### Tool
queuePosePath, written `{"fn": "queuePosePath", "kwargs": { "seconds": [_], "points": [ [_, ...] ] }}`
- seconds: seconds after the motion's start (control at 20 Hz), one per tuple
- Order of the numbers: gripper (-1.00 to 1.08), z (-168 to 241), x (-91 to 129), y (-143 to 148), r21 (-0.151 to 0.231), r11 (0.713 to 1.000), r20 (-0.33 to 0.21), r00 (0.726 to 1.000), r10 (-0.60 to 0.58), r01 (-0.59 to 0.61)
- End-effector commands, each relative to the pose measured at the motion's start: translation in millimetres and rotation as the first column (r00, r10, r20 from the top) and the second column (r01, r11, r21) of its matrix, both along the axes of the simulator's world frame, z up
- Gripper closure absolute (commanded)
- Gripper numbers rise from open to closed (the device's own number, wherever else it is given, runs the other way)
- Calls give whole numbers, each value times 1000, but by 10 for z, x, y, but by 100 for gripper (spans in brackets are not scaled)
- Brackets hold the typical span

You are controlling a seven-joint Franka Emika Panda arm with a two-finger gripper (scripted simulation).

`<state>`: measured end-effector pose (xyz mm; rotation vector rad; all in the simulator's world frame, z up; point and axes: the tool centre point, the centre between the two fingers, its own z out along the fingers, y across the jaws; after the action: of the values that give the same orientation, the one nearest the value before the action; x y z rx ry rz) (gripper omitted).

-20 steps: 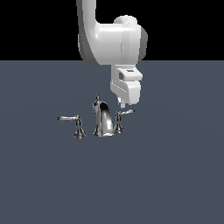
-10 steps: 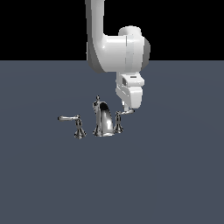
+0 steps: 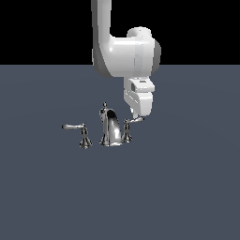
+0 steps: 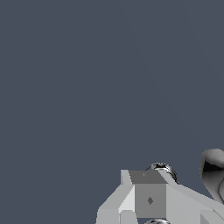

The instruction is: Turn on the faucet by rotating a designated handle.

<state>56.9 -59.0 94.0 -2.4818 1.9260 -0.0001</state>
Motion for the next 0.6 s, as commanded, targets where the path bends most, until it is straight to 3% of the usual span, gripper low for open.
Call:
{"fn": "queuePosePath", "kwargs": {
  "seconds": [0.0,0.55],
  "points": [
    [108,0,-49,-40,0,1000,0,1000,-1,1],
    [108,1,-355,-272,0,1000,0,1000,-1,1]
  ]
}}
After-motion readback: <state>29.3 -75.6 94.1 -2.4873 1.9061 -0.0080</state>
